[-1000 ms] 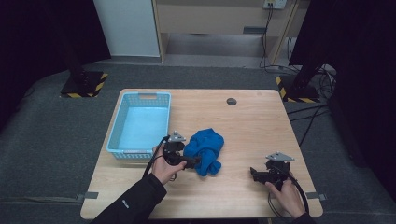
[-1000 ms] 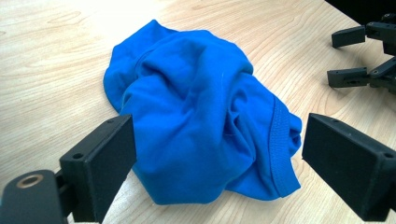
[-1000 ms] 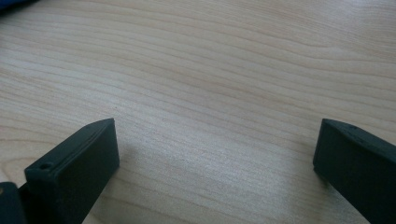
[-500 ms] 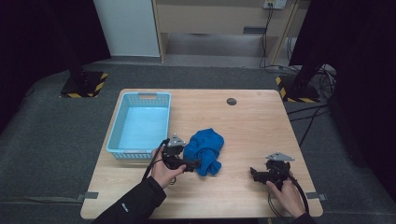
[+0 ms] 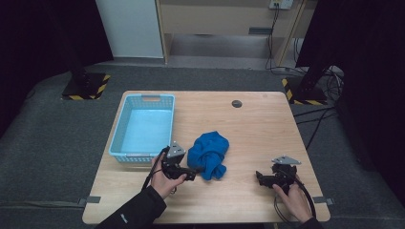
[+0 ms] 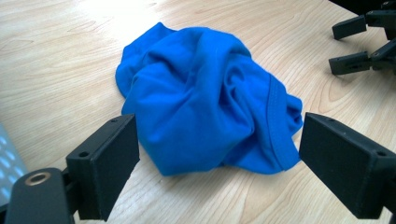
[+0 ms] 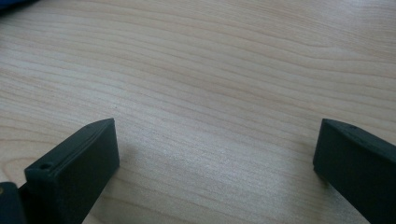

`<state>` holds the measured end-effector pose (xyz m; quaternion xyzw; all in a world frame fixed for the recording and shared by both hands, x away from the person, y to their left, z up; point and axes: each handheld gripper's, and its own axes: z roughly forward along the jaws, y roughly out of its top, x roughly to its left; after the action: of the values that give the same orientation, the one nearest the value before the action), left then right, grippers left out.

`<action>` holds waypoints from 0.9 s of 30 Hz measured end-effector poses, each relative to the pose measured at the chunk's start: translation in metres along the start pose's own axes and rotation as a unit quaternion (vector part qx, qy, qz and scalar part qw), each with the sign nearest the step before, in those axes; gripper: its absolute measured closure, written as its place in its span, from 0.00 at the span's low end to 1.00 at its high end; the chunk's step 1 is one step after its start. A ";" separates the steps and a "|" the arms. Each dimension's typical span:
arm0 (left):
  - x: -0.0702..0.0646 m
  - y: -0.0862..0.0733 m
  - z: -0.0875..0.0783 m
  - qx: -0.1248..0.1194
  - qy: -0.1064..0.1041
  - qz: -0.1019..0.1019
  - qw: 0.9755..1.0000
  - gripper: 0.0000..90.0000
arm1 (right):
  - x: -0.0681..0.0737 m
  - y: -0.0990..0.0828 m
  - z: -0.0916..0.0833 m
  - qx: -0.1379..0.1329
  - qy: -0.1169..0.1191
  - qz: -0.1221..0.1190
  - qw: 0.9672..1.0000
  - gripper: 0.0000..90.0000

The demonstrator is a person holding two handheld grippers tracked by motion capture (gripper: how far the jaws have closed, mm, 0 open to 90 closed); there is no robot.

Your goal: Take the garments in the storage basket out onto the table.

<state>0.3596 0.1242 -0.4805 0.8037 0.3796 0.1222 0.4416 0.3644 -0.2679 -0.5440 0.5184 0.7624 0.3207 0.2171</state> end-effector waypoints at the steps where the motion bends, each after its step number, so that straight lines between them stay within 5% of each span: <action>1: 0.000 -0.001 -0.001 0.000 0.001 0.001 1.000 0.12 | 0.000 0.000 0.000 0.000 0.000 0.000 1.000 0.00; 27: 0.002 -0.030 -0.025 -0.002 0.011 0.013 1.000 0.12 | 0.000 0.000 0.000 0.000 0.000 0.000 1.000 0.00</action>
<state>0.3325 0.1510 -0.4906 0.8063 0.3739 0.1369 0.4373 0.3644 -0.2679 -0.5440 0.5184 0.7624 0.3207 0.2171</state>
